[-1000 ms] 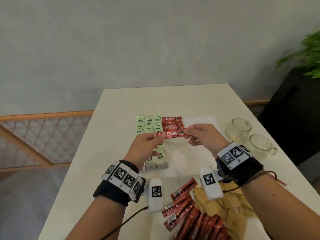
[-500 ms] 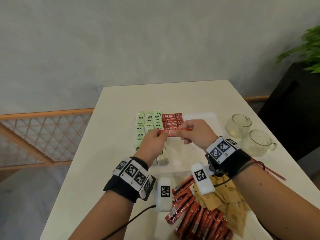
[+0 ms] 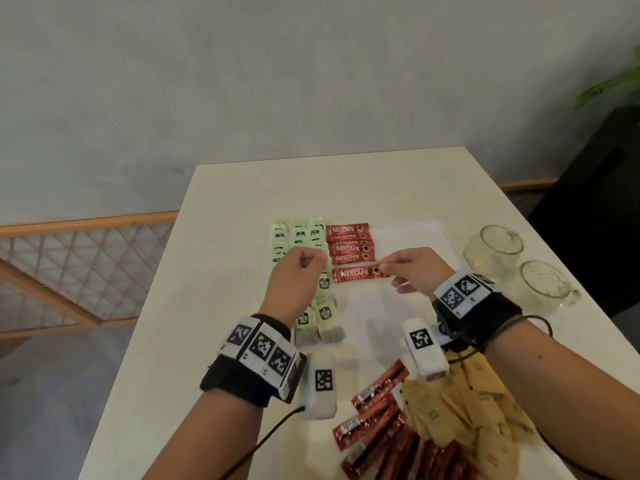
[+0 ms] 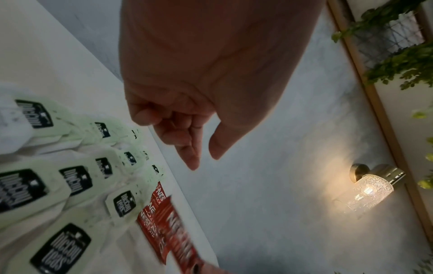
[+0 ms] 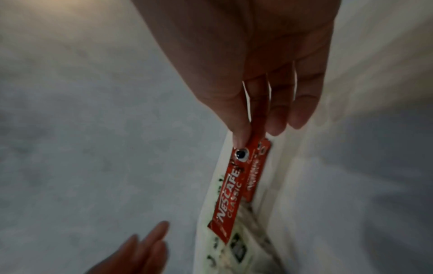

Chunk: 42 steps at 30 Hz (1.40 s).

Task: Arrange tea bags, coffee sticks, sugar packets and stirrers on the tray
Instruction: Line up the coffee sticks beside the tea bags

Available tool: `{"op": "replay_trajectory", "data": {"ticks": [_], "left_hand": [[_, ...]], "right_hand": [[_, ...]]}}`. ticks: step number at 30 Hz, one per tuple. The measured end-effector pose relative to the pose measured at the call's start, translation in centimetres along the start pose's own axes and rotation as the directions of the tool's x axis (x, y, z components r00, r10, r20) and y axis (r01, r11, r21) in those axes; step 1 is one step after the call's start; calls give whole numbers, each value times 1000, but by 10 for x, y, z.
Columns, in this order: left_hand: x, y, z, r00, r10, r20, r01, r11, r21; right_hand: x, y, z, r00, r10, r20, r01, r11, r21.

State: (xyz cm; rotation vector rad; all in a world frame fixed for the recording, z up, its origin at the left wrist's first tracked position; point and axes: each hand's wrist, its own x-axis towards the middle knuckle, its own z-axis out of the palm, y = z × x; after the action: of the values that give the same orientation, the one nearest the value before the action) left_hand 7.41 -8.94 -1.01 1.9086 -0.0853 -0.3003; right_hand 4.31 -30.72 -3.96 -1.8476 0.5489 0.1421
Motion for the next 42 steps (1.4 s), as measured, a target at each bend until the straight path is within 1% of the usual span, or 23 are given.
{"op": "replay_trajectory", "data": {"ticks": [3,5,9,11,14,17,21,26,28,30,33,36,39,42], "left_hand": [[6,-4,-2,1000,-6,-28,6,1000,-16],[10,-5,-2,999,-9,-34,8,999,-37],[16,-7,-1,1000,-14,-11,14,998,-57],[17,-7,-1,1000,-19,2,20,998,-58],[18,-8,-2,1000,-22,9,23,998,-50],[19,-9,-3,999,-34,22,35,998,-55],[19,-8,-4,998,-52,47,55,996,-70],[14,7,-11,998,-17,69,21,998,-59],[9,18,-16,996,19,87,-17,999,-28],[1,32,-22,991,67,117,-71,997,28],[-15,51,-27,967,163,198,-190,974,126],[-37,65,-27,937,212,278,-271,943,192],[-63,65,-19,918,213,335,-322,892,316],[-90,47,-6,879,132,458,-350,831,432]], "right_hand": [[22,13,3,992,126,-1,-126,989,-82],[32,17,9,987,156,-33,-158,981,-109],[53,14,18,980,146,-137,-171,965,-198],[59,10,19,972,151,-177,-189,958,-216],[65,4,20,970,171,-172,-209,949,-235],[71,1,21,971,164,-171,-201,953,-225],[73,-3,24,975,157,-158,-195,945,-262],[61,-14,20,975,173,-141,-204,947,-246],[48,-27,15,979,133,-158,-173,944,-280],[31,-44,7,986,55,-157,-99,952,-289],[-4,-69,-8,988,-74,-135,40,970,-240],[-43,-81,-21,979,-173,-107,151,971,-186],[-81,-73,-25,971,-225,-83,207,961,-183],[-114,-47,-24,969,-246,-35,236,956,-175]]}}
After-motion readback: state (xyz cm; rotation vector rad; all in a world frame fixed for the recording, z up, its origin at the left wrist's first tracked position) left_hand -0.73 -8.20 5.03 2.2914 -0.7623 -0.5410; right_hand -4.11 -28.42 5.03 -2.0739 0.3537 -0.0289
